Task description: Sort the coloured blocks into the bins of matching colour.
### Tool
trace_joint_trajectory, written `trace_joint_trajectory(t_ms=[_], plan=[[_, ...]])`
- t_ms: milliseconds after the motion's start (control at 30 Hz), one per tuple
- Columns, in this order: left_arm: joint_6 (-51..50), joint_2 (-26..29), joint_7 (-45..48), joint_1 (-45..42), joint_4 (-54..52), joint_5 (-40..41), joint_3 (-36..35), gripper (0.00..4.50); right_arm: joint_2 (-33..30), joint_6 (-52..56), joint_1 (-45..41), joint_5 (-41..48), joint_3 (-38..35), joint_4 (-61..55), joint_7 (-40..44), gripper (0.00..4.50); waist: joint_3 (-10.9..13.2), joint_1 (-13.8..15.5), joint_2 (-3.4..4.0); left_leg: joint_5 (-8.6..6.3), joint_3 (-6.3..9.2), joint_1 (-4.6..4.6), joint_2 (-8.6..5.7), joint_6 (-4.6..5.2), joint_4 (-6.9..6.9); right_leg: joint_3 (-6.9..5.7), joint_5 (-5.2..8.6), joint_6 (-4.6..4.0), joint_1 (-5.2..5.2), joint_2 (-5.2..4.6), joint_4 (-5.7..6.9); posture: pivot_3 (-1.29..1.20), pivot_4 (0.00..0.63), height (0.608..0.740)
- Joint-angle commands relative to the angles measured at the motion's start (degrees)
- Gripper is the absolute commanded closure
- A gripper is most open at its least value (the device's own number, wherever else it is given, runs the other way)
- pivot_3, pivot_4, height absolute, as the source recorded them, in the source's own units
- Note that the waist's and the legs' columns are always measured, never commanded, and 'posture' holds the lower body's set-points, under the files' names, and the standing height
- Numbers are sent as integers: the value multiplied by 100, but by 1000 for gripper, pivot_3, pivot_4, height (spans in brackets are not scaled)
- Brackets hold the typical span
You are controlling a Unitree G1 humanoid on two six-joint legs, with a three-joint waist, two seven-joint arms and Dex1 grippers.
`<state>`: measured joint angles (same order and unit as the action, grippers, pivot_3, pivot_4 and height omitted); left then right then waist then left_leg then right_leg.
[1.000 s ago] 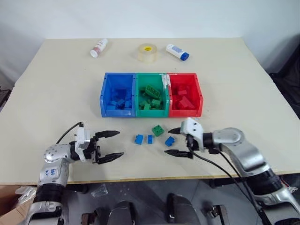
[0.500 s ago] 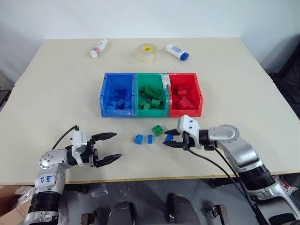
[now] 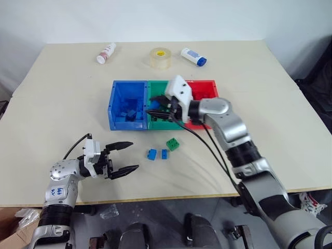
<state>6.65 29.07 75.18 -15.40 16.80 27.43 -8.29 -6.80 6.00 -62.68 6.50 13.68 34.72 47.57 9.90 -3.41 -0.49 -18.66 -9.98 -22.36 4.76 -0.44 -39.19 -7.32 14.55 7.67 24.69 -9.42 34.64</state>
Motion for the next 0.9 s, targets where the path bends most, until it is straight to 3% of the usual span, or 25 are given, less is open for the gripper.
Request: trace_joint_trajectory(t_ms=[33, 133, 200, 433, 700, 900], plan=[[97, 7, 20, -31, -8, 19, -24, 0, 445, -868, -665, -135, -337, 1121, -688, 1542, 0, -40, 0, 1, -1, 2, 0, -1, 2, 0, 0, 0, 0, 0, 0, 0, 150, 740], [106, 22, 3, -19, -30, 26, -36, 0, 663, -1215, -940, -136, -502, 1696, -883, 507, 0, -88, 0, 2, 1, 1, 0, -3, 7, -2, 0, 0, 0, 0, -1, 0, 150, 740], [105, 40, 2, -6, -38, 35, -53, 0, 644, -1328, -815, -112, -522, 1624, -707, 54, 0, -108, 0, 2, 1, 2, 0, -3, 7, -2, 0, 0, -2, 0, -2, 0, 150, 740], [89, 41, 52, -25, 22, 38, -27, 0, -259, -896, 543, 126, -395, -325, 575, 54, 0, -121, 0, 1, 4, 2, 0, -3, 8, -1, 0, 1, -3, 0, -4, 0, 150, 740], [156, 20, 247, -265, 365, -9, 61, 0, -2317, 799, 2763, 913, -769, -3514, 1608, 54, 0, -66, 0, 1, 4, 2, 1, -3, 7, 0, 0, 1, -2, 0, -7, 0, 150, 740], [250, 57, 364, -416, 642, -40, 31, 0, -3651, 1730, 4131, 1319, -1464, -4703, 1767, 54, 1, 56, 1, -2, 3, 5, 1, -1, 5, 2, 0, 0, -4, -1, -14, 0, 150, 740]])
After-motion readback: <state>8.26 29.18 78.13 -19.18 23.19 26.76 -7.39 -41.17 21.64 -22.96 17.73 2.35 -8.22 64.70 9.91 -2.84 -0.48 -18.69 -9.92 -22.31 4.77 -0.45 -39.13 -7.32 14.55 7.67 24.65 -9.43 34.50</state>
